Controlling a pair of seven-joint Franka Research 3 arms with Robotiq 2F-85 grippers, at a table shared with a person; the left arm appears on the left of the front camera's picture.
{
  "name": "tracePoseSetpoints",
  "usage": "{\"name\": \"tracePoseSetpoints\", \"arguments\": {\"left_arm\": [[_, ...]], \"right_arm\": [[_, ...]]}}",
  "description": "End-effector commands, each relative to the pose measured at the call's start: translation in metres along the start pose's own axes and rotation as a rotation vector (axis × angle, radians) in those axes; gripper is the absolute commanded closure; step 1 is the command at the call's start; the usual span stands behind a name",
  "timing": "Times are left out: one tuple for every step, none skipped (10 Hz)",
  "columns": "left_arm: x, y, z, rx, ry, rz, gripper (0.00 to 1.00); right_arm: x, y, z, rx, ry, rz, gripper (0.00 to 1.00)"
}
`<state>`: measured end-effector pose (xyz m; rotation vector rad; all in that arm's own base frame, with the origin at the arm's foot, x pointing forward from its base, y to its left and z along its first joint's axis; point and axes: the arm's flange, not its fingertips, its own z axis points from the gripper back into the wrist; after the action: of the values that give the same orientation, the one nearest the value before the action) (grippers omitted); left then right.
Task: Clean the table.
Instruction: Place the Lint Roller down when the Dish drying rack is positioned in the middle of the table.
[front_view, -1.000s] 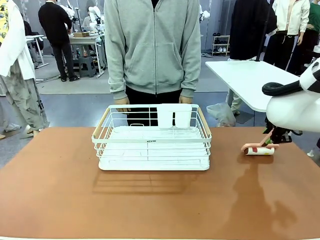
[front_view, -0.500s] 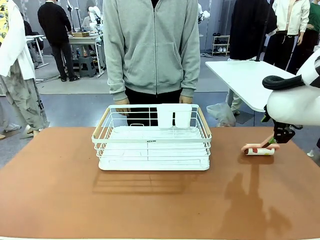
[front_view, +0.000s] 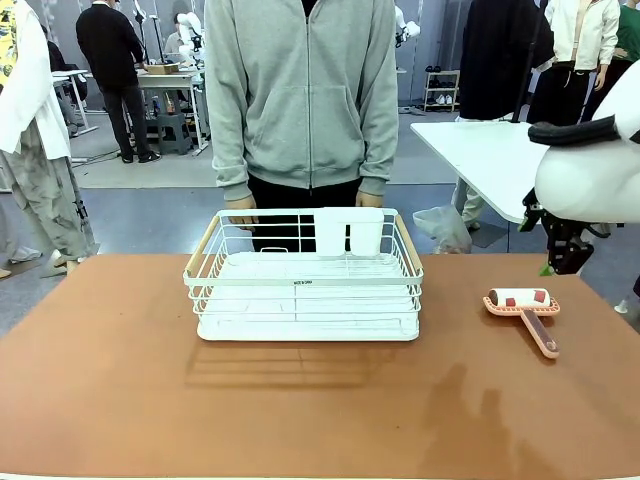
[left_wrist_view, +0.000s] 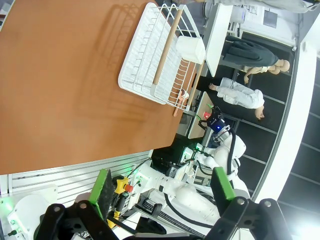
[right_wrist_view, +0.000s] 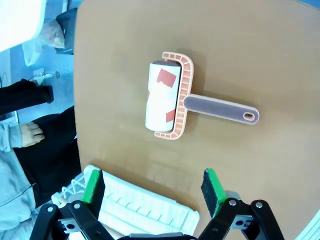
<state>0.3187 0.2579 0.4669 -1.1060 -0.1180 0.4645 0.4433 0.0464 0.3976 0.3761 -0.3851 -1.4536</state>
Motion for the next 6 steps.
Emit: {"name": "tracePoseSetpoints", "arguments": {"left_arm": [[-0.002,0.0,0.003,-0.007,0.001,-0.013,0.0],[-0.002,0.0,0.003,-0.007,0.001,-0.013,0.0],[-0.002,0.0,0.003,-0.007,0.001,-0.013,0.0],[-0.002,0.0,0.003,-0.007,0.001,-0.013,0.0],[-0.002,0.0,0.003,-0.007,0.001,-0.013,0.0],[-0.002,0.0,0.003,-0.007,0.001,-0.013,0.0]], "right_arm": [[0.002,-0.058,0.036,0.034,0.014,0.015,0.0],[0.003,-0.056,0.047,0.063,0.002,0.019,0.0],[0.003,-0.054,0.05,0.064,0.008,0.028,0.0],[0.005,-0.053,0.048,0.028,0.005,0.06,0.0],[-0.002,0.009,0.039,0.061,-0.004,0.012,0.0],[-0.002,0.009,0.039,0.061,-0.004,0.012,0.0]]}}
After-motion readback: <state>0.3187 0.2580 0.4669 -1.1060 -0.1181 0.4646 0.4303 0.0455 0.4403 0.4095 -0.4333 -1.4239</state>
